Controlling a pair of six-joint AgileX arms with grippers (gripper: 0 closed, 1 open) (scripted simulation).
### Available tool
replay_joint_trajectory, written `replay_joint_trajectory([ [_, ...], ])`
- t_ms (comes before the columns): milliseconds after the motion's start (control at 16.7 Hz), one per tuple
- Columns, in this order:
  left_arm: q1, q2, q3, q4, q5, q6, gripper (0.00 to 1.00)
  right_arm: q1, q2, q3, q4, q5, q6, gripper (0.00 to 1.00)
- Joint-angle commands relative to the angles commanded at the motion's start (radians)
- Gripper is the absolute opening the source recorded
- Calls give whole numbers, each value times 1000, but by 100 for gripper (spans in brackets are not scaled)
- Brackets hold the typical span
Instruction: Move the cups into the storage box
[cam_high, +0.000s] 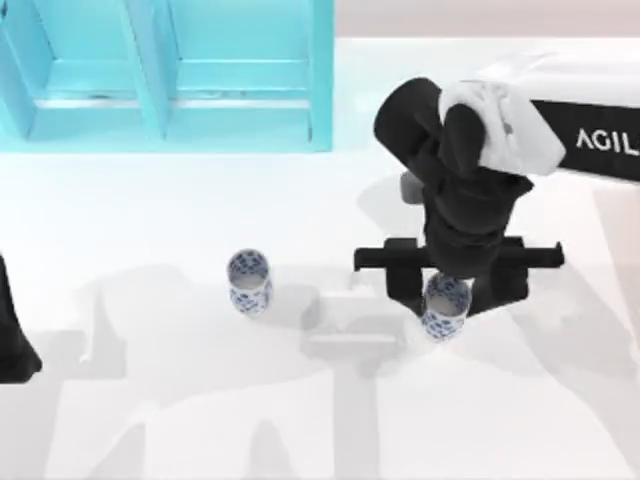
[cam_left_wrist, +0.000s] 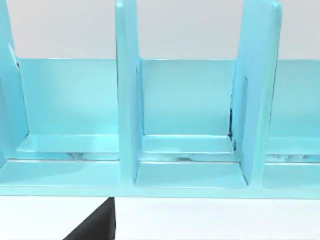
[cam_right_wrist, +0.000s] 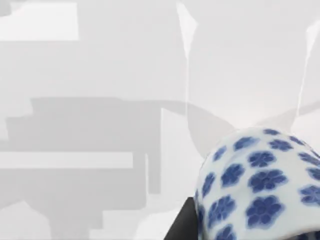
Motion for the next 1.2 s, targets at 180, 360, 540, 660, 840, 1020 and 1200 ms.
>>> replay_joint_trajectory([
  [180, 0, 0, 0, 0, 0, 0, 100, -80, -101, 6, -113, -1, -81, 0],
  [360, 0, 0, 0, 0, 0, 0, 100, -168, -207, 12, -229, -1, -172, 0],
  [540, 0, 0, 0, 0, 0, 0, 100, -199, -238, 18, -261, -1, -203, 0],
  [660, 0, 0, 0, 0, 0, 0, 100, -199, -238, 18, -261, -1, -203, 0],
  [840, 0, 0, 0, 0, 0, 0, 100, -208, -236, 16, -263, -1, -213, 0],
  [1020, 0, 0, 0, 0, 0, 0, 100, -302, -257, 14, -284, -3, -307, 0],
  [1200, 0, 0, 0, 0, 0, 0, 100, -482, -298, -3, -317, -3, -487, 0],
])
